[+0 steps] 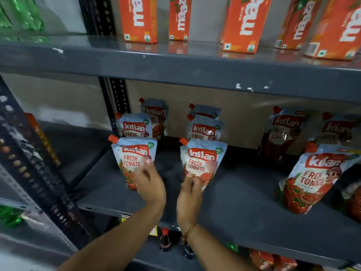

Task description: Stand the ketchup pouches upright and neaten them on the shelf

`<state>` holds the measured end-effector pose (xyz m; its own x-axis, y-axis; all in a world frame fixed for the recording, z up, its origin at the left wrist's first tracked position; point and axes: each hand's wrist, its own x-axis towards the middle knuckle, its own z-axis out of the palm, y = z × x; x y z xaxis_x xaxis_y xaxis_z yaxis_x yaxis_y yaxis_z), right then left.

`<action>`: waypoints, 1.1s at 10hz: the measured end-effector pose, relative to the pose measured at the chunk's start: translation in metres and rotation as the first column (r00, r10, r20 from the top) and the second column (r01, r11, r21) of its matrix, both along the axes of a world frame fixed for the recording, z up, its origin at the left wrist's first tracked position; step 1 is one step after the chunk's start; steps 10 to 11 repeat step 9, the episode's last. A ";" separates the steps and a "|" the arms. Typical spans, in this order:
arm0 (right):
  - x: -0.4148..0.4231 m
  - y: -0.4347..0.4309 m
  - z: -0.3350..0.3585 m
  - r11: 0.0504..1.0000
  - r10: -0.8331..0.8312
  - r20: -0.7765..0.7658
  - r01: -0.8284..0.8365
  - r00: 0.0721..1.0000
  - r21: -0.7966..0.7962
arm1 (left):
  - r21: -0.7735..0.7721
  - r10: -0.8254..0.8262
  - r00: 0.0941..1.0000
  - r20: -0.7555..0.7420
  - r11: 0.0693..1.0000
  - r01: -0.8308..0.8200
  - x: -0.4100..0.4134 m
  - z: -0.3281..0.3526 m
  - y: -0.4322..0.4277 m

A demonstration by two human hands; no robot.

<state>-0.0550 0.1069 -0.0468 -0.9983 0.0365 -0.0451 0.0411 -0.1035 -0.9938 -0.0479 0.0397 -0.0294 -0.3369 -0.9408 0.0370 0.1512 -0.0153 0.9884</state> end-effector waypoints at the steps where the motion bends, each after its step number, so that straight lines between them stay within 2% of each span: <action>1: -0.002 -0.036 -0.002 0.959 0.279 0.049 -0.276 0.959 -0.055 | 0.116 0.150 0.975 0.166 0.979 -0.170 0.010 -0.004 -0.044; 2: -0.009 -0.064 -0.010 0.879 0.472 0.161 -0.450 0.867 -0.156 | 0.258 -0.009 0.993 0.116 0.966 -0.022 0.015 -0.008 -0.077; 3: -0.011 -0.085 -0.010 0.826 0.558 0.167 -0.524 0.813 -0.208 | 0.277 -0.196 0.981 0.015 0.943 0.184 0.018 -0.008 -0.099; 4: -0.011 -0.100 -0.007 0.800 0.589 0.175 -0.538 0.789 -0.265 | 0.290 -0.233 0.973 0.010 0.931 0.220 0.019 -0.003 -0.117; 6: -0.008 -0.114 -0.011 0.806 0.584 0.168 -0.543 0.794 -0.235 | 0.315 -0.271 0.962 0.038 0.917 0.246 0.017 -0.007 -0.139; 7: -0.007 -0.112 -0.012 0.835 0.545 0.205 -0.507 0.813 -0.212 | 0.268 -0.276 0.958 0.083 0.932 0.245 0.019 -0.007 -0.134; 8: -0.008 -0.104 -0.009 0.855 0.518 0.235 -0.486 0.823 -0.184 | 0.149 -0.221 0.958 0.185 0.969 0.195 0.023 -0.010 -0.120; 9: -0.013 -0.087 -0.004 0.878 0.479 0.260 -0.458 0.838 -0.140 | -0.004 0.037 0.950 0.310 0.999 -0.037 0.027 -0.014 -0.100; 11: -0.013 -0.087 -0.004 0.878 0.479 0.260 -0.458 0.838 -0.140 | -0.004 0.037 0.950 0.310 0.999 -0.037 0.027 -0.014 -0.100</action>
